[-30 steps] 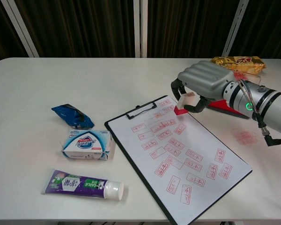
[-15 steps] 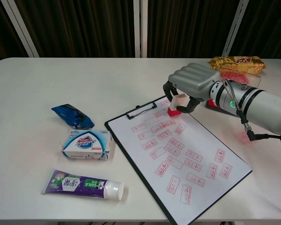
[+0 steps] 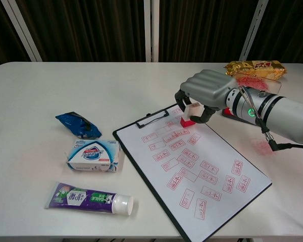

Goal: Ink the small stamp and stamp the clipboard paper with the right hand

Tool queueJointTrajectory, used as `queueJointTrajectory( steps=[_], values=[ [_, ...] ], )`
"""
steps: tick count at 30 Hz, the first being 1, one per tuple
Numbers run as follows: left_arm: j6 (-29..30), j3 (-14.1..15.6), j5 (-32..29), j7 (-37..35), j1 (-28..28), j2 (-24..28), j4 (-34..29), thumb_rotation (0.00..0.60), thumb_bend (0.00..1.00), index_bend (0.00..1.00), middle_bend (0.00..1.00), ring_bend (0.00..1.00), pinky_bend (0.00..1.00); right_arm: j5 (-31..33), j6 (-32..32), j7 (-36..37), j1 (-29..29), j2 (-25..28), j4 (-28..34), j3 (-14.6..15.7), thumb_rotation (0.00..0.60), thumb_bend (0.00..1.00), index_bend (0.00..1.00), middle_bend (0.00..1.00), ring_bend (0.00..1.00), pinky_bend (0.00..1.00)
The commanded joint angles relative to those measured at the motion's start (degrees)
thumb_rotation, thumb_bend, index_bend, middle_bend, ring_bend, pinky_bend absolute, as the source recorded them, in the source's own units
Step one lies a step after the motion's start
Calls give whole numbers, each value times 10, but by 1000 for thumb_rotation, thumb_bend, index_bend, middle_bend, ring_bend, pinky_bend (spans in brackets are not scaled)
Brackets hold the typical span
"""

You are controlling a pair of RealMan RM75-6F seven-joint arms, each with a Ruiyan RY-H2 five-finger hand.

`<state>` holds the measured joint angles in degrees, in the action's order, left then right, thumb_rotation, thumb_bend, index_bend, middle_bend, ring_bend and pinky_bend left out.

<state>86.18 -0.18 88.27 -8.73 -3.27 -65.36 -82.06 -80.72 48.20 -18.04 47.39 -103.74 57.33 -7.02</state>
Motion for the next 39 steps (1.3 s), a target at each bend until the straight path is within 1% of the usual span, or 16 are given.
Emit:
queueJointTrajectory(
  steps=[1,10,27,31,39],
  values=[
    [0,0,-1,-1,0,0,0,600,0,167,165,155,254,1,-3,-5,2,-2,-5,2,600,384,911,775,736,903],
    [0,0,-2,-7,1,-2,7,600,0,167,165,155,254,5,-8,-18,6,-13,-17,6,600,384,919,779,737,903],
    [2,0,-4,-12,5,-1,11,600,0,167,165,155,254,-2,0,-8,4,-36,-51,16,600,384,965,810,738,903],
    [2,0,-4,-13,5,-2,12,600,0,167,165,155,254,-5,6,-3,4,-40,-57,16,600,385,981,821,753,903],
    [2,-1,-5,-15,5,-2,14,600,0,166,165,155,254,-6,5,4,3,-45,-67,18,600,385,986,827,754,903]
  ],
)
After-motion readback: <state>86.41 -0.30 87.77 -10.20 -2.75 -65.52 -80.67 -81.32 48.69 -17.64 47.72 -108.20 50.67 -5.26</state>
